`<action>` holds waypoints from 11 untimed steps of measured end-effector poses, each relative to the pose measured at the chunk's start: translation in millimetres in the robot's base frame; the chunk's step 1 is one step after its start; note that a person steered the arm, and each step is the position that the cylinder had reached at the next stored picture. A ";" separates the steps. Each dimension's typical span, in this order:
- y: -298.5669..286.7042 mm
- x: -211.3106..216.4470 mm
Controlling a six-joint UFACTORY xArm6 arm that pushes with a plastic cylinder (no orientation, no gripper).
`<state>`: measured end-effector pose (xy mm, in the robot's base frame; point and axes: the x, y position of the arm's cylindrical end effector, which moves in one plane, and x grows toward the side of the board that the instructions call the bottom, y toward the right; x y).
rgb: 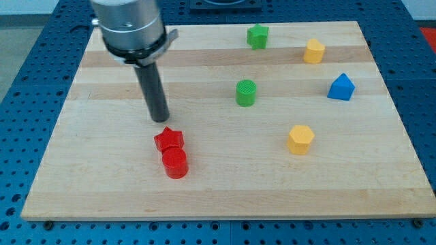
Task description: Point at center of the board
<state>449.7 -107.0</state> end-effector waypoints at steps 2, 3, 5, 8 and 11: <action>44.4 1.5; 62.1 5.9; 76.4 5.9; 83.6 5.9; 107.6 1.6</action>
<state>451.3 0.5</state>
